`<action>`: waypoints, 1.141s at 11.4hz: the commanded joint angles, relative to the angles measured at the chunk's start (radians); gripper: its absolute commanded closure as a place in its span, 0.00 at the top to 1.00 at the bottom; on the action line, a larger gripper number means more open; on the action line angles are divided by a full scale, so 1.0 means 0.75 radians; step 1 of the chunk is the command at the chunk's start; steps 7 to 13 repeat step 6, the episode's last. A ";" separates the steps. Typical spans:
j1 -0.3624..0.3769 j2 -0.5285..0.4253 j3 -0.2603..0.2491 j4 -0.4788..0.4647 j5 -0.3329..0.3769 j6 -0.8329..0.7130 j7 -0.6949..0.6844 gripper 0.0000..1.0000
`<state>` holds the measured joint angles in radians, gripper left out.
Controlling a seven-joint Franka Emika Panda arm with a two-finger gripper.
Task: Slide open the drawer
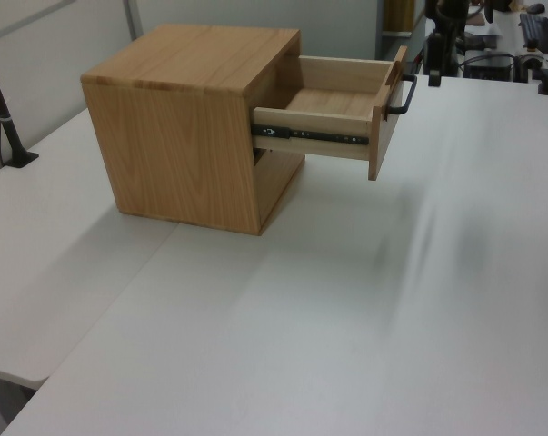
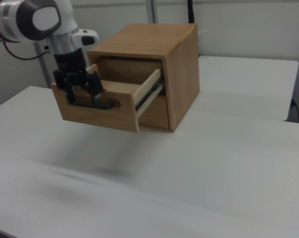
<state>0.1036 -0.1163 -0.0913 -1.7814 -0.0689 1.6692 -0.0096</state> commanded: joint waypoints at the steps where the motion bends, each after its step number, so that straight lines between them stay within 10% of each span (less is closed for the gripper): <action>1: -0.048 0.100 0.007 0.170 -0.017 -0.112 -0.091 1.00; 13: -0.054 0.100 -0.005 0.185 -0.023 -0.143 -0.089 1.00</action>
